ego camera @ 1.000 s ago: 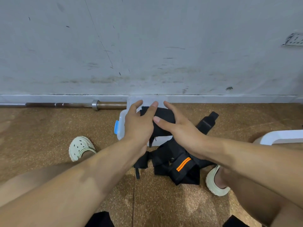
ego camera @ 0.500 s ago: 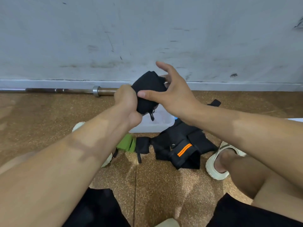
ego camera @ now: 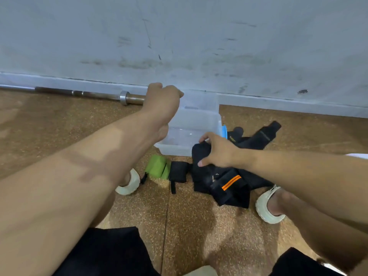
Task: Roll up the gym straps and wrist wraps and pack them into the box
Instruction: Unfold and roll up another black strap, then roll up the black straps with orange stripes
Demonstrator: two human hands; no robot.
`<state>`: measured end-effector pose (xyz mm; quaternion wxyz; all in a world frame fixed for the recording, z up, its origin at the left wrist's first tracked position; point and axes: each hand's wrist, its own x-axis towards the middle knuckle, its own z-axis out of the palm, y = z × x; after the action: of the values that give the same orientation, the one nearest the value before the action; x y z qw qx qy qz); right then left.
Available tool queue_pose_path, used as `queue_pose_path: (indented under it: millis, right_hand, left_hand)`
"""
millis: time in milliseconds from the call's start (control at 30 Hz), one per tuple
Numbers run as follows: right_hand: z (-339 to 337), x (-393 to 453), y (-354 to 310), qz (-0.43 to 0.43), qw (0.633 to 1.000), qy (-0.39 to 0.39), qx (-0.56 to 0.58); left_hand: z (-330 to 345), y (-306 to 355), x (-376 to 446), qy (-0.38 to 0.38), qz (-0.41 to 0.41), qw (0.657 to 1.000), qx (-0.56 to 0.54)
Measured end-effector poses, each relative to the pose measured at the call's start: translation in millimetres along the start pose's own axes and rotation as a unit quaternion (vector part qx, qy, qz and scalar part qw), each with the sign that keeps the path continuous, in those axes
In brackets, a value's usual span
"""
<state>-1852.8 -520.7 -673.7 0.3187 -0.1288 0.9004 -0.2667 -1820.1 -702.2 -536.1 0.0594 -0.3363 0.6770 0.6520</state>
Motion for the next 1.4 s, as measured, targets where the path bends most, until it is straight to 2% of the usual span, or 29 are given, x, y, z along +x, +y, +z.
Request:
queue_pose_path:
  millis: [167, 267, 367, 533, 700, 867, 967, 1067, 1200, 1267, 1400]
  right_hand:
    - [79, 38, 65, 0.103, 0.98, -0.143, -0.091]
    - [102, 59, 78, 0.116, 0.97, -0.193, -0.096]
    - [115, 77, 77, 0.122, 0.968, -0.201, -0.092]
    - [127, 96, 70, 0.134, 0.952, -0.222, -0.159]
    - [128, 103, 97, 0.204, 0.918, -0.239, -0.24]
    - [95, 78, 130, 0.256, 0.896, -0.23, -0.281]
    - [88, 83, 162, 0.287, 0.899, -0.205, -0.259]
    - [72, 61, 134, 0.234, 0.925, -0.186, -0.236]
    - [76, 53, 99, 0.181, 0.966, -0.159, -0.098]
    - [83, 57, 85, 0.158, 0.975, -0.155, -0.026]
    - [98, 71, 73, 0.109, 0.989, -0.077, 0.06]
  left_hand:
    - [9, 5, 3, -0.012, 0.016, 1.0, 0.011]
    - [17, 3, 13, -0.005, 0.023, 1.0, 0.008]
    - [21, 5, 16, 0.002, 0.025, 1.0, 0.014]
    - [22, 5, 17, -0.001, 0.031, 0.999, 0.027]
    - [21, 5, 16, -0.004, 0.024, 0.999, 0.032]
    - [21, 6, 11, -0.013, 0.027, 0.999, 0.03]
    - [21, 8, 9, -0.019, 0.03, 0.999, 0.025]
    - [19, 9, 8, -0.014, 0.035, 0.999, 0.024]
    - [18, 11, 6, -0.011, 0.04, 0.999, 0.025]
    - [18, 12, 6, -0.008, 0.039, 0.999, 0.024]
    - [18, 12, 6, -0.009, 0.035, 0.999, 0.02]
